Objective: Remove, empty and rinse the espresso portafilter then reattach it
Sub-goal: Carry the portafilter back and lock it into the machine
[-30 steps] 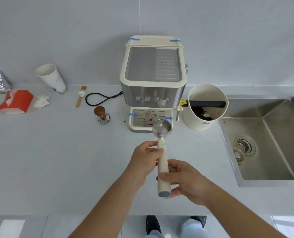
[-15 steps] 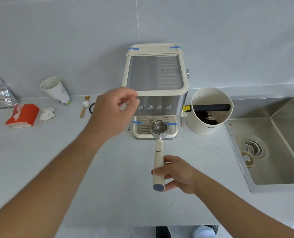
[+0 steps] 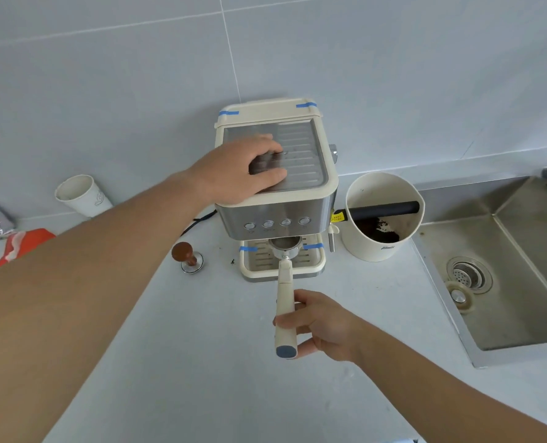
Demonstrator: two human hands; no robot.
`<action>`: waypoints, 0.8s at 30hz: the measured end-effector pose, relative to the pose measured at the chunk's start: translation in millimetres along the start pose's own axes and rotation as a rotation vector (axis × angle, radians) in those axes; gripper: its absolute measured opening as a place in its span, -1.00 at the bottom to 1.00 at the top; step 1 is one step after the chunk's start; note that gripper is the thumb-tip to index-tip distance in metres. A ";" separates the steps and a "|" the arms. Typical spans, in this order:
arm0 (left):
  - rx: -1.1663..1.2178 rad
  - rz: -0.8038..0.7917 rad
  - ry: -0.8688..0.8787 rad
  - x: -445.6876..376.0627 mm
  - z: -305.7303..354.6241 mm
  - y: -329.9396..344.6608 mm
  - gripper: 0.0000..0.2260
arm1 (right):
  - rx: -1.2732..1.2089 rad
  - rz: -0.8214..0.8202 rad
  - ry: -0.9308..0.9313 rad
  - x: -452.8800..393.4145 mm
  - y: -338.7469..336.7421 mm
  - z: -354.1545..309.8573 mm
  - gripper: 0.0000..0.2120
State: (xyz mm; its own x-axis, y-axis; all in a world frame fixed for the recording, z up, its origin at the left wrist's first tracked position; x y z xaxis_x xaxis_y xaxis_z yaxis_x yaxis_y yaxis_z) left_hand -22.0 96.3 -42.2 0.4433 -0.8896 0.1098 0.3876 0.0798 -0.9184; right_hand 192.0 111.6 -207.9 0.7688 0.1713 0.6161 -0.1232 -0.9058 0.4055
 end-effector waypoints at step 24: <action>0.007 0.021 -0.023 -11.6 -15.2 4.5 -0.46 | -0.166 -0.097 -0.099 -57.6 13.5 -27.2 -0.56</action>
State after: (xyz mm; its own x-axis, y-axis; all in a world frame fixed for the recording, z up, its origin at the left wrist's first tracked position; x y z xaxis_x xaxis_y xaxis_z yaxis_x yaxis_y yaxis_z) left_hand -37.6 100.2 -53.4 0.4703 -0.8769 0.0991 0.3833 0.1018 -0.9180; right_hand 129.0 100.0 -219.6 0.8391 0.2081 0.5027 -0.1408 -0.8094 0.5701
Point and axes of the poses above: each hand's wrist, its own x-axis away from the middle knuckle, its own y-axis out of the palm, z = x × y, the point moved 5 cm from there along -x, towards the middle knuckle, and after that the axes turned 10 degrees about -z, right-handed, at the moved point
